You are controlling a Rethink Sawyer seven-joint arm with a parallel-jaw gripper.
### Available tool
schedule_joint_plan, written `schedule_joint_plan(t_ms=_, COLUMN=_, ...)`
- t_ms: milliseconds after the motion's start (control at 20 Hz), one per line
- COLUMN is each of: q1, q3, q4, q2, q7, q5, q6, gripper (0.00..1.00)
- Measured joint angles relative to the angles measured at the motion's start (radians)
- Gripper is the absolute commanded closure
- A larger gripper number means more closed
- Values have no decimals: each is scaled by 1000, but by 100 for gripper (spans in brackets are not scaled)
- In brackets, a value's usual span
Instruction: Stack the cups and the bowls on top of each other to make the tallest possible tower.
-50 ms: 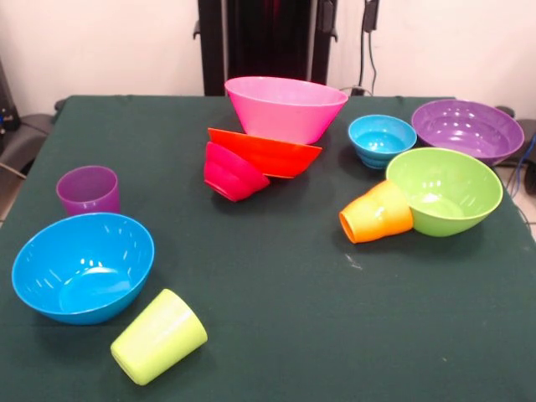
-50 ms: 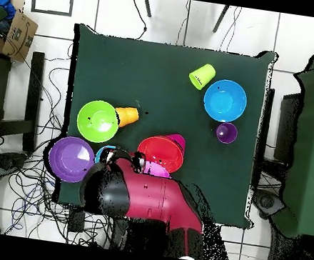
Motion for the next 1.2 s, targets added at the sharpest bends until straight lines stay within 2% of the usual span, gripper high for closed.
schedule_joint_plan(t_ms=1200, q1=0, q3=2, q4=-36, q2=-1, q7=0, q5=13, q6=9, gripper=0)
